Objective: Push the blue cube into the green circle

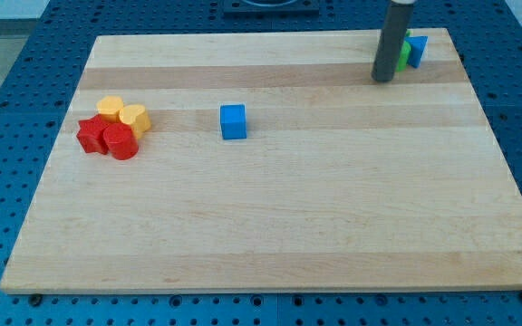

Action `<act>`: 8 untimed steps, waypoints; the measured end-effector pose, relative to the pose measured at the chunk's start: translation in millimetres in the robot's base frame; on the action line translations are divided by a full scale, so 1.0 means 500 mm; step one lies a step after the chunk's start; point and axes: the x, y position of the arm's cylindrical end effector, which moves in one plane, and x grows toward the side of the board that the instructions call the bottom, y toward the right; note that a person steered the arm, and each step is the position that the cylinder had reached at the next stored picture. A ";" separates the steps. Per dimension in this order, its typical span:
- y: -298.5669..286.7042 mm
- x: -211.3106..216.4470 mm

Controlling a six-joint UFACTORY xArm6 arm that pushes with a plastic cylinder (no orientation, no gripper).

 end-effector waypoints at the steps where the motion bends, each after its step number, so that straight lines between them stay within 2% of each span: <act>1: -0.034 0.089; 3: -0.204 0.270; 4: -0.310 0.287; 5: -0.375 0.251; 7: -0.494 0.244; 8: -0.503 0.219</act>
